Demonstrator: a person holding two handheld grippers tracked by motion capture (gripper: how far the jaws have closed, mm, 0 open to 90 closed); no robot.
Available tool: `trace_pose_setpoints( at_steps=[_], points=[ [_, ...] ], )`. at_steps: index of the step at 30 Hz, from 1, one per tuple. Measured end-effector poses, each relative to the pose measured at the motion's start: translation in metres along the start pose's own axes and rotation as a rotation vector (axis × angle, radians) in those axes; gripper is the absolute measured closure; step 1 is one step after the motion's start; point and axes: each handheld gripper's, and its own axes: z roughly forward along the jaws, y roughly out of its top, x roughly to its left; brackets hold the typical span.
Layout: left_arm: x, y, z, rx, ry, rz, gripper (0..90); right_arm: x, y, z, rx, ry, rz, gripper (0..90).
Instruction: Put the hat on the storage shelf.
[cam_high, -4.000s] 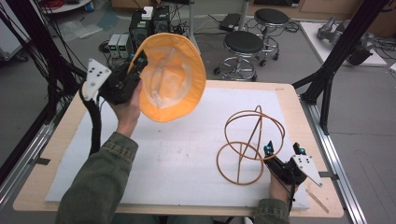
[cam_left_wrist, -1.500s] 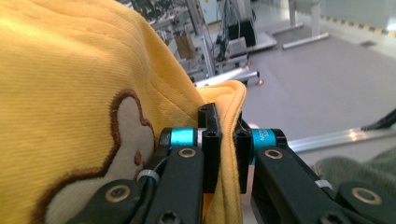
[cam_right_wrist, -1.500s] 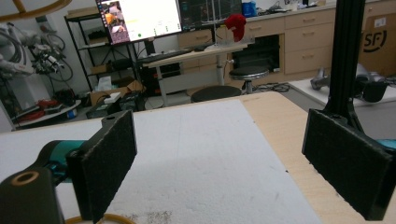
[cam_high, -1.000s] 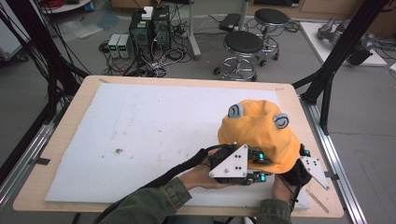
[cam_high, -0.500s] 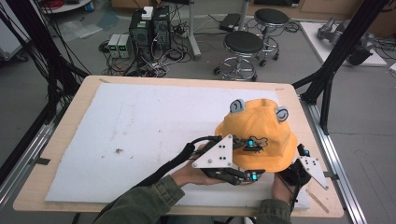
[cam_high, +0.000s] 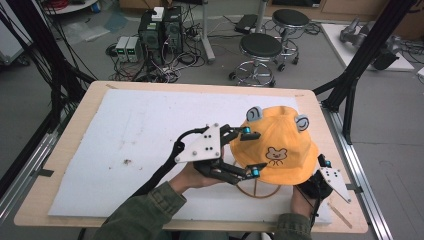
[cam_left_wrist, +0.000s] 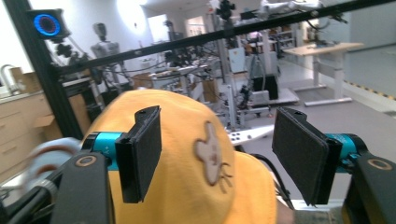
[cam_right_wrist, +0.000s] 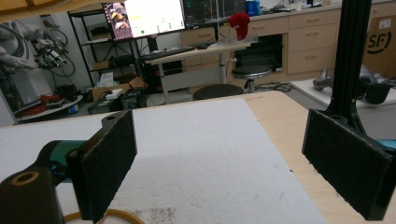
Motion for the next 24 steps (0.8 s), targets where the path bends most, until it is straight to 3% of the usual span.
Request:
trace_pose_setpoints(
  at_steps=[10,19,24],
  points=[
    [0.022,0.011,-0.038,-0.018,0.147,0.0,29.0,0.002,-0.001,0.0,0.012,0.007,-0.001,9.0],
    [0.042,0.022,-0.081,-0.037,0.335,0.026,29.3,0.003,-0.001,0.002,0.021,0.012,-0.014,9.0],
    [0.053,0.024,-0.105,-0.006,0.464,0.078,29.3,0.004,-0.001,0.002,0.026,0.015,-0.015,8.9]
  ],
)
